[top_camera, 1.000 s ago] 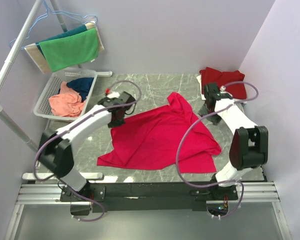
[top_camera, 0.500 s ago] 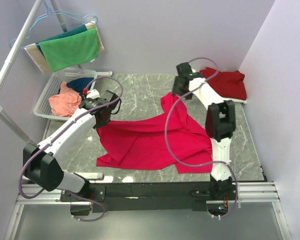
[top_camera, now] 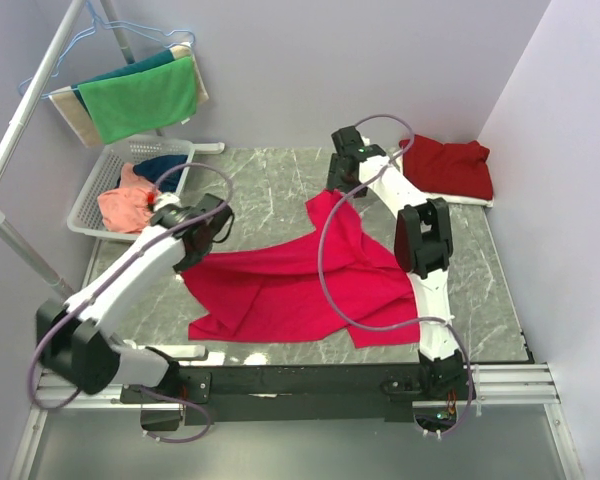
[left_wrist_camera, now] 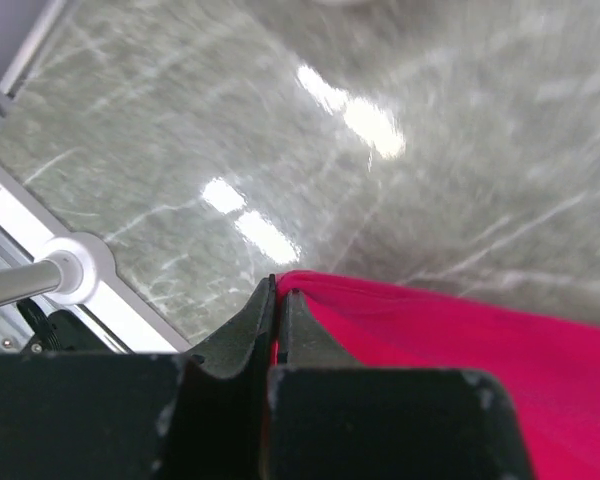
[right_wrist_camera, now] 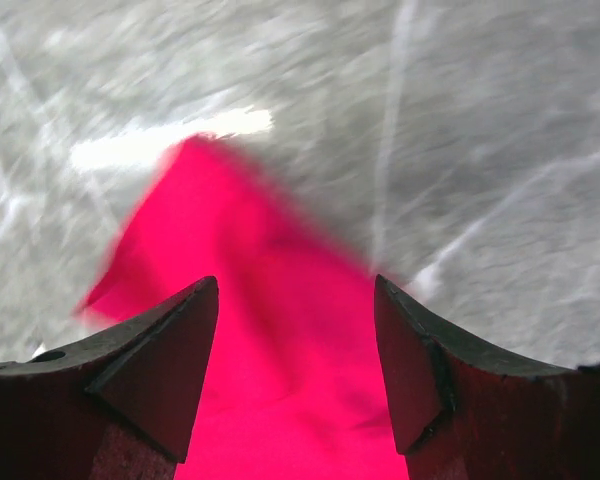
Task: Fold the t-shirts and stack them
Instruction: Flatten the tshirt out
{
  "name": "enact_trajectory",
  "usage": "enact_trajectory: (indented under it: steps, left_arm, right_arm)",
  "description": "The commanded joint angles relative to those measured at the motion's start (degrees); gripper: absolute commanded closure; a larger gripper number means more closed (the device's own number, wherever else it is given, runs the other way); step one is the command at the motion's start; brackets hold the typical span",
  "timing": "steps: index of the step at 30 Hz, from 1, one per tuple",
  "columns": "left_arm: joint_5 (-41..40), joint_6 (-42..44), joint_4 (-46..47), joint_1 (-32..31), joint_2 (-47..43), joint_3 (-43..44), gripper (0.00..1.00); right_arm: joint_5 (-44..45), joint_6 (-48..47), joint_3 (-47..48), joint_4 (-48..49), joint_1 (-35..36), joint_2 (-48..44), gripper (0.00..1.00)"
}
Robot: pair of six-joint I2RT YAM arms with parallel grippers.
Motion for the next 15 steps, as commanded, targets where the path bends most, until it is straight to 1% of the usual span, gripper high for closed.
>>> enact_trajectory:
  steps: [1, 2, 3, 5, 6, 8, 11, 12, 15]
  left_arm:
    - [-7.2, -5.3, -6.4, 2.9, -10.7, 0.8, 0.99]
    - [-6.4, -4.1, -5.6, 4.0, -11.2, 0.7, 0.99]
    - [-6.1, -3.7, -5.7, 5.4, -11.0, 0.8, 0.99]
    - [-5.1, -2.5, -5.4, 5.7, -9.1, 0.8, 0.99]
    - [-3.9, -2.5, -4.9, 5.7, -8.4, 0.7, 0.99]
    - [-2.2, -0.3, -3.1, 5.7, -6.7, 0.1, 0.99]
    - [0.5, 1.5, -0.2, 5.7, -5.5, 0.0, 0.99]
    - [1.0, 1.9, 0.5, 5.7, -5.4, 0.0, 0.99]
    - [1.5, 4.1, 1.9, 5.7, -4.2, 0.6, 0.99]
  right_arm:
    - [1.7, 2.2, -0.2, 2.2, -2.2, -1.4, 0.30]
    - [-0.4, 1.9, 0.6, 1.9, -2.4, -0.7, 0.30]
    - [-1.1, 1.2, 3.4, 1.3, -2.5, 1.7, 0.30]
    - [-3.0, 0.0, 7.4, -1.6, -2.3, 4.8, 0.32]
    - [-3.6, -0.4, 11.5, -2.8, -2.0, 7.8, 0.34]
    - [-4.8, -1.1, 13.9, -4.4, -1.4, 9.5, 0.37]
    - [-7.3, -2.3, 11.5, -1.6, 0.0, 8.4, 0.39]
    - [-7.9, -2.8, 8.6, -0.6, 0.4, 6.8, 0.39]
    - [-9.7, -3.5, 5.3, 1.1, 1.9, 4.8, 0.40]
